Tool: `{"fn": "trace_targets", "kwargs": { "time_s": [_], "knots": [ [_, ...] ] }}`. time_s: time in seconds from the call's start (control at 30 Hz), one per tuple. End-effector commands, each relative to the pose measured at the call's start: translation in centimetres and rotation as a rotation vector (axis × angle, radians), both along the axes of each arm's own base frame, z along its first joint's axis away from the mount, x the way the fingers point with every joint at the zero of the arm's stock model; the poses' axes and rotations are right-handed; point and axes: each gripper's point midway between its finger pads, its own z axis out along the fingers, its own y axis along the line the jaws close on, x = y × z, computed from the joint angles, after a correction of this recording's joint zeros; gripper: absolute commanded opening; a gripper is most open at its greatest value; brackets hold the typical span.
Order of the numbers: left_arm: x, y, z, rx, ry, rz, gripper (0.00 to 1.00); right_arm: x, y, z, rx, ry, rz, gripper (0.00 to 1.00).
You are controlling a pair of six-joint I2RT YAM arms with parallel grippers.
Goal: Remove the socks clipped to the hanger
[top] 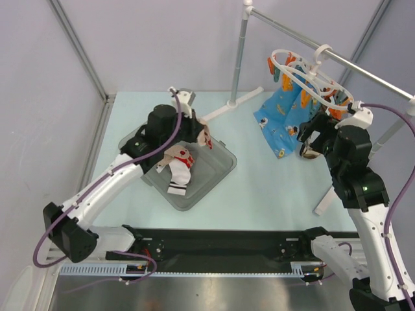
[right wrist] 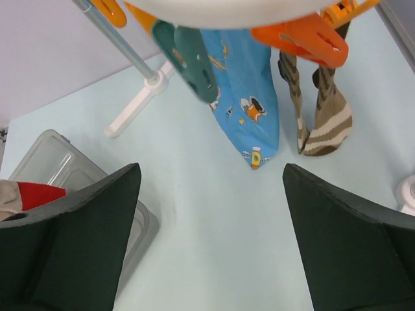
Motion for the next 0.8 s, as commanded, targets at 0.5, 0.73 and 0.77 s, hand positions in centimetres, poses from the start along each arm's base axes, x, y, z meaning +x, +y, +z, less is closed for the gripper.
{"fn": "trace_targets", "kwargs": {
  "time_s": [0.5,0.73,0.77],
  "knots": [
    [2.7,10.9,-7.4,-0.112,0.326,0.221,0.38,-2.8,-0.1,-7.1,0.061,0.110,-0.006,0.96],
    [2.3,11.3,-7.7,-0.091,0.327,0.232,0.90,-1.5,-0.5,-9.7,0.095,0.107,-0.072,0.96],
    [2.2,11.1,-7.4,-0.097,0.320,0.219,0.94,-1.1,-0.5,-10.0,0.100,0.099,-0.076,0.96]
  ]
}}
